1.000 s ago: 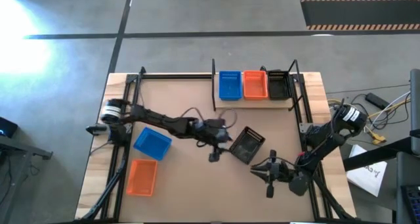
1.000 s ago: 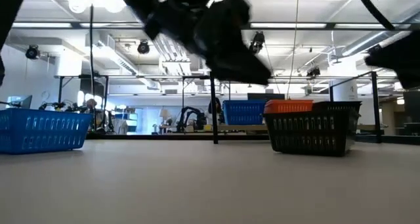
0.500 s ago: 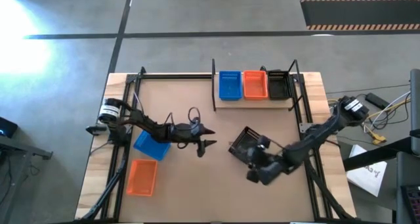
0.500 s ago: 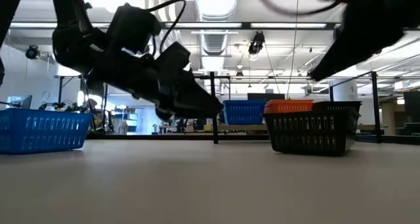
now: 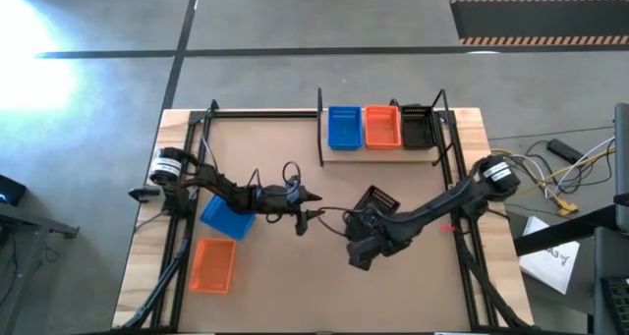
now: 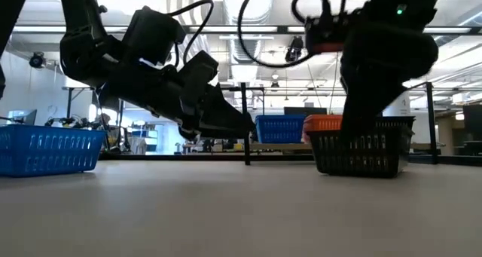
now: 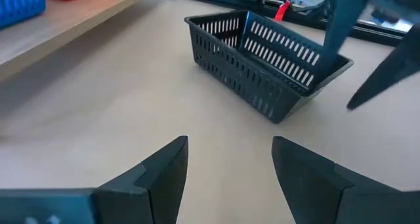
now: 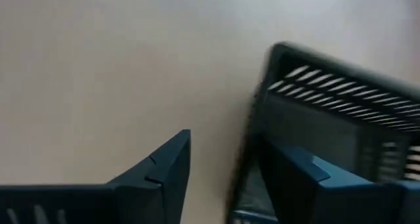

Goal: Stack baskets on shelf by color
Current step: Stack the black basket on the other black basket on the shelf

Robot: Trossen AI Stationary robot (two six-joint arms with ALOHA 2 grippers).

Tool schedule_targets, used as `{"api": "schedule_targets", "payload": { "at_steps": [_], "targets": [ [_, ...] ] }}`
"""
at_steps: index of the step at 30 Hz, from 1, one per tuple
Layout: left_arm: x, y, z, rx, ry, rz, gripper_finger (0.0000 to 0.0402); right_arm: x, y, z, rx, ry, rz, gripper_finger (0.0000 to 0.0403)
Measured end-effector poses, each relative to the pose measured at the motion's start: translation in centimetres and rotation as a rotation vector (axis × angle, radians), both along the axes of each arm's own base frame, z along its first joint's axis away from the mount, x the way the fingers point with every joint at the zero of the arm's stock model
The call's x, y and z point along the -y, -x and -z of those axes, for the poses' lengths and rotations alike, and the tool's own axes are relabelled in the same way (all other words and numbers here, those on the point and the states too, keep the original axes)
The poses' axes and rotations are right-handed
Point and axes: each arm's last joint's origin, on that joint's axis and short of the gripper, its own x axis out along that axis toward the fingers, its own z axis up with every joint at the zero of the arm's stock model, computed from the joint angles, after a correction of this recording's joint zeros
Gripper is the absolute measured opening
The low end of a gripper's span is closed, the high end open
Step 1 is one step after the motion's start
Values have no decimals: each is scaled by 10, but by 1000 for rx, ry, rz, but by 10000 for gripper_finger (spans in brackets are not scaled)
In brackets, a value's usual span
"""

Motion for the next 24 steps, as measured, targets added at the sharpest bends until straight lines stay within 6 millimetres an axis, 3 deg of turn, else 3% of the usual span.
{"api": "schedule_targets", "payload": {
  "at_steps": [6,9,11,18,24],
  "targets": [
    [0,1,1,-6,-1,1,206,-1,-4,13,-70,10,-29,85],
    [0,2,2,-10,-1,2,206,2,4,13,-102,22,-23,27],
    [1,3,2,-11,-1,2,206,3,12,8,-120,35,-28,16],
    [1,2,2,-10,-20,10,206,15,53,-40,-79,32,-97,9],
    [1,2,1,3,-27,13,206,41,97,-90,-52,50,-84,9]
  ]
}}
